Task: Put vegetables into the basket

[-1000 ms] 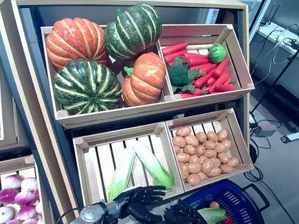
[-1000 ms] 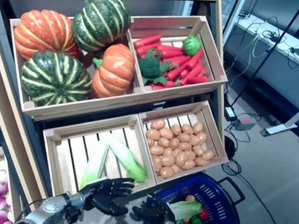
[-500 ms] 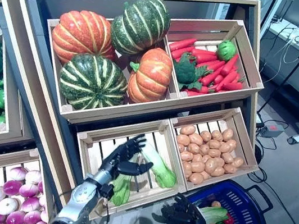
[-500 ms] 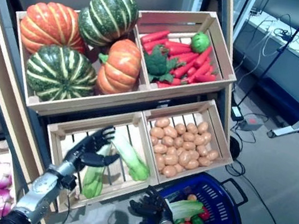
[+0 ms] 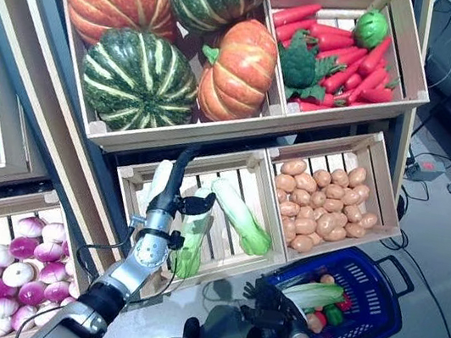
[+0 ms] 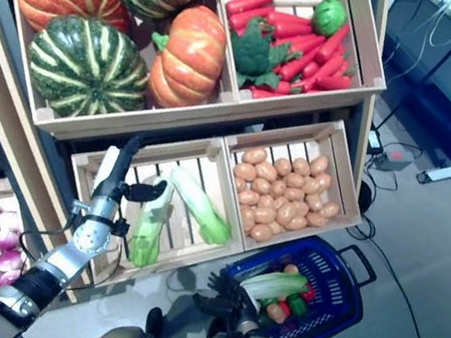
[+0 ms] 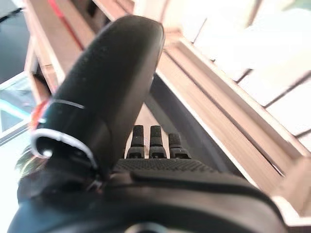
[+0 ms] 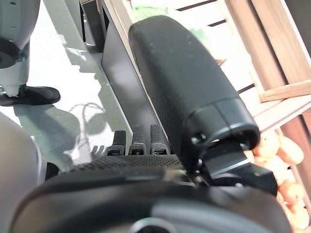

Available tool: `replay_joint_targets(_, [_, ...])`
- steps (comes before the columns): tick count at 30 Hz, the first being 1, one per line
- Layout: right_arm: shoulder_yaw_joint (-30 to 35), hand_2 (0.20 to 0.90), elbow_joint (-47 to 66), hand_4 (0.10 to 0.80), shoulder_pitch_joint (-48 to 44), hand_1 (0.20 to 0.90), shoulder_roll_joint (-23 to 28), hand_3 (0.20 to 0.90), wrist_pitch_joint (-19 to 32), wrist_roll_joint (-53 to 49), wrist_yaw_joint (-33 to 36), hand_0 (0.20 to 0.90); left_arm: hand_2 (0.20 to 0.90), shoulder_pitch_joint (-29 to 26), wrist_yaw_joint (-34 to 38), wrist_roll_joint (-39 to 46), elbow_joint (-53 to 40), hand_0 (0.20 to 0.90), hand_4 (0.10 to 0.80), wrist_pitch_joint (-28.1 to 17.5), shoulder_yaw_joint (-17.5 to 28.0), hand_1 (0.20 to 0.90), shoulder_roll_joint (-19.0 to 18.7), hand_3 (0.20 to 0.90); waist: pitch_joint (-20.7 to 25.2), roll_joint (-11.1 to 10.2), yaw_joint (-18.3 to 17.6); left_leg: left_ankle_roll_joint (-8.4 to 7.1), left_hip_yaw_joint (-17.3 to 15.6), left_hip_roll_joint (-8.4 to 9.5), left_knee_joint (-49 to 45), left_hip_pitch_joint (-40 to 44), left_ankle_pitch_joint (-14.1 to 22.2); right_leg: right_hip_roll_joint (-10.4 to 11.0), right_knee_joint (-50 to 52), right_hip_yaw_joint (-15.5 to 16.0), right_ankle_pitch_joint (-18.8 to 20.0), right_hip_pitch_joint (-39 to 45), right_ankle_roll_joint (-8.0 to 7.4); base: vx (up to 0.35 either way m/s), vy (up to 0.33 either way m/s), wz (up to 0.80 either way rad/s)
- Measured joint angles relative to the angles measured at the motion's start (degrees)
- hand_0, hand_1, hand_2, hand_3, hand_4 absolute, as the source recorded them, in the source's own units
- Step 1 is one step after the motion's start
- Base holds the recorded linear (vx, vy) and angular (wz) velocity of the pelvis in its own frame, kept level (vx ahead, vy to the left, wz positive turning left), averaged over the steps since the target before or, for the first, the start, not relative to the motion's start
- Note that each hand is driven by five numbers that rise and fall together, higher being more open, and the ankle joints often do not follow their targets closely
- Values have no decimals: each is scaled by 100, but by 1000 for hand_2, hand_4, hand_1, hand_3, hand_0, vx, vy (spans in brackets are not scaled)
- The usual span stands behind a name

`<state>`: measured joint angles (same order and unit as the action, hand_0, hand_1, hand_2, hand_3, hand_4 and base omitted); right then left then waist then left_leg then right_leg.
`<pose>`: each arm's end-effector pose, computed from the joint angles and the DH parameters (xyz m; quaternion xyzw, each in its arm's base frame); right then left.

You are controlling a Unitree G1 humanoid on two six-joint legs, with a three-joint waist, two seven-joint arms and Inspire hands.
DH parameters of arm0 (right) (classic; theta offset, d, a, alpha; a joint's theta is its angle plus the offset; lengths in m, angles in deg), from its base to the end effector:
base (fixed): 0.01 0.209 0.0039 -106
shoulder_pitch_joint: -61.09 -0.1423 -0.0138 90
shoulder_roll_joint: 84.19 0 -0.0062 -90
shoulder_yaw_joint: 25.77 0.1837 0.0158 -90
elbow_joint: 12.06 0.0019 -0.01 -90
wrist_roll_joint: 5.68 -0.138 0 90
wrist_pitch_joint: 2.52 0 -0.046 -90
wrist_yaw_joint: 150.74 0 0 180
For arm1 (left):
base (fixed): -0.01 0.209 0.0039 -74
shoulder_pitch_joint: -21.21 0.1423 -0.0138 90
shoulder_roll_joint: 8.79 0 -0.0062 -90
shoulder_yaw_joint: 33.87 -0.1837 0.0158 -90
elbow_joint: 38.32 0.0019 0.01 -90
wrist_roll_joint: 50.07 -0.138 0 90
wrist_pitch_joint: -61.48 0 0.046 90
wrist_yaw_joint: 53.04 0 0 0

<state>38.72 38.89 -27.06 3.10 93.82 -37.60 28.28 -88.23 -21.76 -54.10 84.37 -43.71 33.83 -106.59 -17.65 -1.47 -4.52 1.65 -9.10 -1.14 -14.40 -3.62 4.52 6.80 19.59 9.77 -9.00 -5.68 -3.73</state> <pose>0.1355 -0.1568 -0.0780 0.0849 0.3430 0.0651 0.9332 0.2527 0.1819 0.0221 0.2850 -0.0631 0.0899 0.9522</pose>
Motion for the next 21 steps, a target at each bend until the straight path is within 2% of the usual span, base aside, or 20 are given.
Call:
replay_joint_targets(1, [-42, 900, 16, 800, -99, 900, 53, 900, 17, -20, 3, 900, 900, -193, 144, -13, 176, 900, 800, 18, 5, 900, 0, 900, -102, -12, -3, 19, -34, -21, -594, -350, 291, 82, 595, -53, -264, -352, 18, -150, 63, -15])
replay_joint_targets(2, [-52, 900, 24, 800, -140, 900, 70, 900, 21, -21, 21, 900, 900, -284, 226, -14, 233, 900, 800, 41, 6, 900, 1, 900, -158, -19, -35, 13, -47, -26, -885, -543, 386, 100, 873, -126, -350, -545, 3, -189, 74, -10])
replay_joint_targets(4, [-81, 900, 136, 800, -277, 900, 176, 900, 46, -60, 65, 900, 900, -564, 486, -23, 410, 900, 800, 69, 6, 900, 1, 900, -288, -16, -73, 20, -46, -92, -1693, -1130, 691, 142, 1595, -235, -599, -1124, 67, -152, 67, -11])
replay_joint_targets(10, [-124, 900, 367, 800, -621, 900, 294, 900, 157, -253, 224, 900, 900, -1158, 988, -12, 991, 900, 800, 182, 13, 900, -1, 900, -588, -147, -231, 11, -21, -254, -3229, -2120, 1264, 191, 3033, -380, -1119, -2097, 163, -61, 49, -4])
replay_joint_targets(19, [-139, 900, 574, 800, -914, 900, 477, 900, 219, -325, 262, 900, 900, -1240, 1417, 47, 1239, 900, 800, 488, 33, 900, -4, 900, -792, -165, -294, -27, 40, -378, -4272, -2930, 1503, 169, 4080, -480, -1381, -2935, 280, -26, 19, -1])
replay_joint_targets(21, [-148, 900, 572, 800, -1056, 900, 523, 900, 219, -456, 313, 900, 900, -1281, 1439, 280, 1300, 900, 800, 558, 58, 900, -9, 900, -857, -171, -330, -51, 90, -394, -4546, -3162, 1551, 161, 4358, -483, -1454, -3164, 327, -42, 20, 6])
